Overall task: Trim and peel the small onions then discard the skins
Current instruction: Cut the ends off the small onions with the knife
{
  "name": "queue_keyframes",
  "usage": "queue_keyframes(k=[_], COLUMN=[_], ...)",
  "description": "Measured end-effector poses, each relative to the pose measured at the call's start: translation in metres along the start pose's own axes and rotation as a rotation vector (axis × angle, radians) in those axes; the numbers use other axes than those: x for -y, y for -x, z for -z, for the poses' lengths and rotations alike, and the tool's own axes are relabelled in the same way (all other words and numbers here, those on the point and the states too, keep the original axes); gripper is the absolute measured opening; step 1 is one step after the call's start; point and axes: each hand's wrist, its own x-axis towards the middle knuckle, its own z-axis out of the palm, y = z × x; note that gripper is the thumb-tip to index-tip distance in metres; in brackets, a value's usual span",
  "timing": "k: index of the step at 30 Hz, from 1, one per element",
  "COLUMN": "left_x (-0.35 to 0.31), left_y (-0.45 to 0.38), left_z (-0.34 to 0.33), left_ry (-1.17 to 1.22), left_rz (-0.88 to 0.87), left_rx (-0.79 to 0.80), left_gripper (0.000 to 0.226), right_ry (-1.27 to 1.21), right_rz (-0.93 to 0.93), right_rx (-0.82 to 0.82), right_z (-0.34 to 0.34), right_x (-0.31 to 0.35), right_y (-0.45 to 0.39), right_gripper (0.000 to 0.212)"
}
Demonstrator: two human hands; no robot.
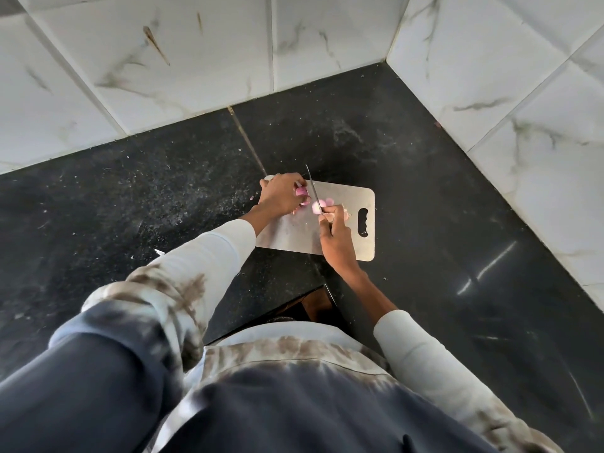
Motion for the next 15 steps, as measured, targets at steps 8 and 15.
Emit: queue_keyframes(k=[8, 15], left_x=[0.038, 0.049], left_y=[-0.006, 0.005], left_z=[0.007, 0.007], left_ry=[0.186, 0.135], left_rz=[0.236, 0.173], left_rx=[-0.177, -0.198], left_gripper=[0.035, 0.029], right_ry=[-0.016, 0.022], right_rz=[-0.012, 0.012], right_rx=[-0.014, 0.007], right_z=[-0.005, -0.014], right_x=[-0.002, 0.0], right_y=[0.001, -0.002], right_gripper=[0.038, 0.048])
